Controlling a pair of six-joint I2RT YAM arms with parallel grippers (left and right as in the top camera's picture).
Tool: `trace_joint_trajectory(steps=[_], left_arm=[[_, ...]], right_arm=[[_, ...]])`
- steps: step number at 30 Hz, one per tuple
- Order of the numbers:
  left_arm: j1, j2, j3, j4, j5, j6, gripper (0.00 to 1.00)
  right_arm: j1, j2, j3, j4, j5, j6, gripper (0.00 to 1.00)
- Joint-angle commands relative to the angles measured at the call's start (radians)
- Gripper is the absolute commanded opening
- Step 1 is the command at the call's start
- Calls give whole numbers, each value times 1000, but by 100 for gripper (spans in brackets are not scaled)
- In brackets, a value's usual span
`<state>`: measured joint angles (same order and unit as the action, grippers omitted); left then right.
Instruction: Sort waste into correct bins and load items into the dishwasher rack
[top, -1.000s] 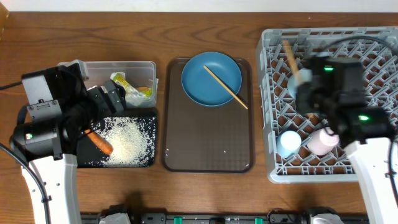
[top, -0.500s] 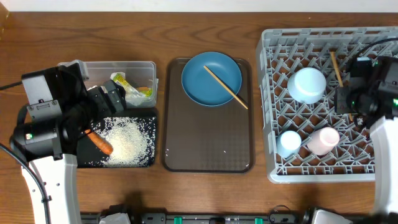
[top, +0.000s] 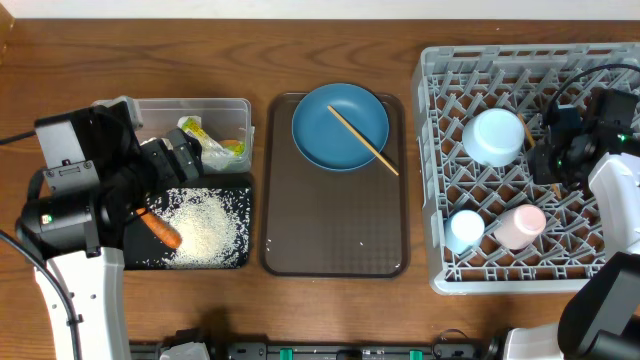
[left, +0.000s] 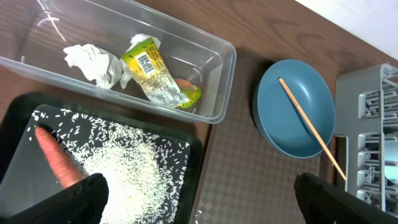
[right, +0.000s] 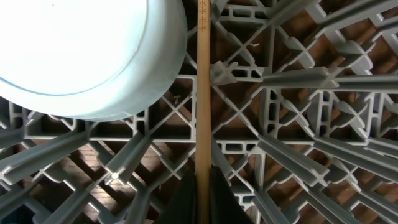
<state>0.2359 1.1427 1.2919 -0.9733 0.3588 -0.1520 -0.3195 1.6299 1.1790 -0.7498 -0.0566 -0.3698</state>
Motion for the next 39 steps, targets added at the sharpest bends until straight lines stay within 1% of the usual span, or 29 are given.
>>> trace_joint_trajectory(steps=[1, 3, 5, 6, 10, 13, 15, 18, 21, 23, 26, 28, 30, 34, 37, 39], left_arm=[[5, -5, 2, -3, -12, 13, 98], [5, -5, 2, -3, -12, 13, 98], [5, -5, 2, -3, -12, 13, 98], [5, -5, 2, -3, -12, 13, 98], [5, -5, 2, -3, -12, 13, 98], [5, -5, 2, -3, -12, 13, 98], [5, -5, 2, -3, -12, 13, 98], [5, -5, 2, -3, -12, 13, 98], [5, -5, 2, -3, -12, 13, 98], [5, -5, 2, -3, -12, 13, 98], [5, -5, 2, -3, -12, 13, 98], [5, -5, 2, -3, -12, 13, 98], [5, -5, 2, -3, -12, 13, 98], [5, -5, 2, -3, -12, 13, 98], [5, -5, 2, -3, -12, 13, 98], [5, -5, 2, -3, -12, 13, 98]], right_arm=[[-14, 6, 11, 6, -21, -11, 2], [-14, 6, 11, 8, -33, 2, 18], [-14, 6, 11, 14, -34, 26, 42], [-14, 6, 12, 14, -35, 37, 46], [-14, -1, 13, 15, -51, 43, 47], [-13, -10, 22, 17, -85, 62, 46], [-13, -22, 38, 13, -102, 94, 44], [-12, -63, 82, -3, -209, 177, 41], [7, -119, 103, -3, -375, 257, 42], [39, -153, 103, -6, -463, 266, 42], [109, -169, 102, -26, -475, 266, 42], [164, -166, 99, -32, -475, 272, 47], [232, -164, 82, -17, -475, 273, 58], [364, -143, 23, 107, -470, 272, 68], [457, -100, -2, 185, -417, 272, 68], [513, -66, -2, 211, -347, 277, 65]])
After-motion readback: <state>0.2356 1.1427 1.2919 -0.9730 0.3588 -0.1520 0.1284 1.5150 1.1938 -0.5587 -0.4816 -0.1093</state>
